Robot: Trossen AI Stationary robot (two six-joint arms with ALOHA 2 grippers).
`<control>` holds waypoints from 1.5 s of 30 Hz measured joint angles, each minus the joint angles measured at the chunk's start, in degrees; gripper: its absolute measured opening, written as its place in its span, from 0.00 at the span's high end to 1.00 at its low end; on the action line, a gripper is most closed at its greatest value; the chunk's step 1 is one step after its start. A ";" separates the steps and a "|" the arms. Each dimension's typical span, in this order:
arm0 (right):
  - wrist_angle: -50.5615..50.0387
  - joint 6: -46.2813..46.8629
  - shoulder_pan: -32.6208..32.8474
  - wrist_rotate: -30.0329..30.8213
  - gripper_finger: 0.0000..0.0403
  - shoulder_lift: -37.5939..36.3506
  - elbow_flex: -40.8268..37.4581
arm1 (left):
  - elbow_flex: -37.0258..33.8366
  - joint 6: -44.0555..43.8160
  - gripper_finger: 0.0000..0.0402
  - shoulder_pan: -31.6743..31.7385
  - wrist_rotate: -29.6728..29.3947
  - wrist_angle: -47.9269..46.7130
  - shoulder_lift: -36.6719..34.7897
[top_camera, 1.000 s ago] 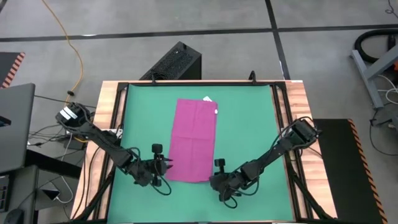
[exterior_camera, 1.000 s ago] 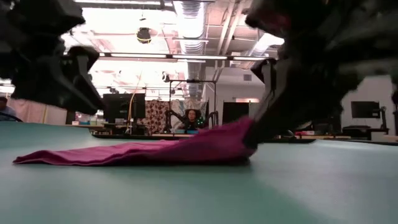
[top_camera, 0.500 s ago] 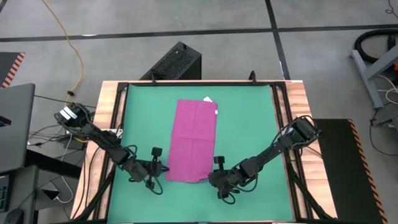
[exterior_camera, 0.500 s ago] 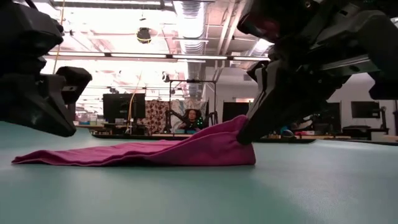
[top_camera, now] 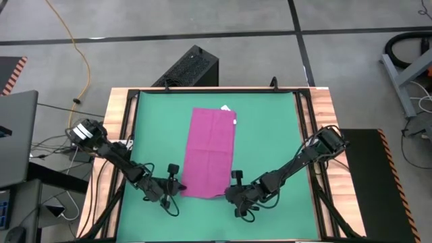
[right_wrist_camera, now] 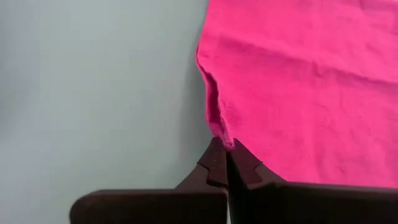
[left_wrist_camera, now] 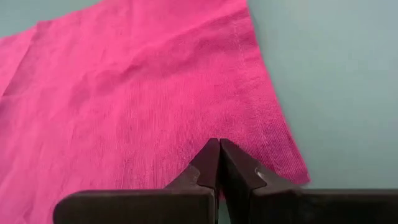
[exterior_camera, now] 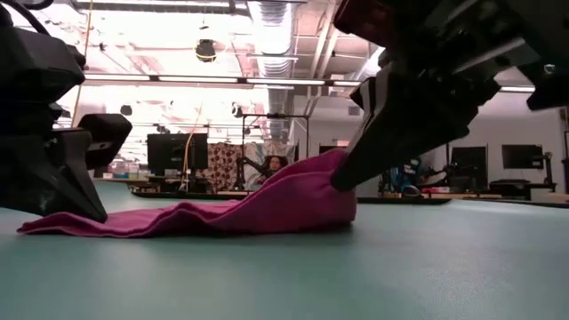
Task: Roll towel into tight, uniform cylinder
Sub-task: Roll the pink towel
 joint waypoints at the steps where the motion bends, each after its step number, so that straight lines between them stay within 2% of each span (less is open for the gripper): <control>1: -0.21 0.33 0.00 0.01 0.99 -0.37 0.00 | 0.11 -0.51 1.00 0.00 0.29 -0.07 0.39; 9: -9.29 8.45 -2.23 2.55 0.99 -4.49 0.02 | 0.22 -5.32 1.00 0.33 3.86 0.08 -0.10; 16: -9.87 10.60 -5.34 -2.82 0.99 -3.68 0.02 | 0.22 -7.02 1.00 0.31 4.88 0.04 -0.10; 23: -13.10 13.04 -6.87 -3.26 0.99 -2.26 0.02 | 0.20 -9.63 1.00 0.31 4.86 -0.35 -0.80; 28: -13.74 13.44 -6.97 -3.50 0.99 -1.22 -0.02 | 0.07 -10.59 1.00 0.26 5.12 -2.57 -4.82; 32: -13.55 13.68 -7.10 -4.13 0.99 -0.75 0.00 | 1.50 -12.71 1.00 0.24 4.99 -12.30 -10.79; 34: -13.29 13.73 -7.13 -4.41 0.99 -0.66 -0.02 | 2.14 -13.57 1.00 0.26 4.52 -16.70 -13.69; 38: -13.65 15.93 -7.86 -4.75 0.99 -0.63 -0.11 | 2.44 -9.60 1.00 -0.38 3.38 -14.20 -16.51; 41: -13.79 16.04 -7.93 -4.87 0.99 -0.63 -0.13 | 2.45 -6.53 1.00 -0.73 2.23 -12.82 -15.34; 45: -13.48 16.20 -7.66 -4.65 0.99 -0.63 -0.13 | 2.45 -5.64 1.00 -0.92 -2.99 -12.37 -11.95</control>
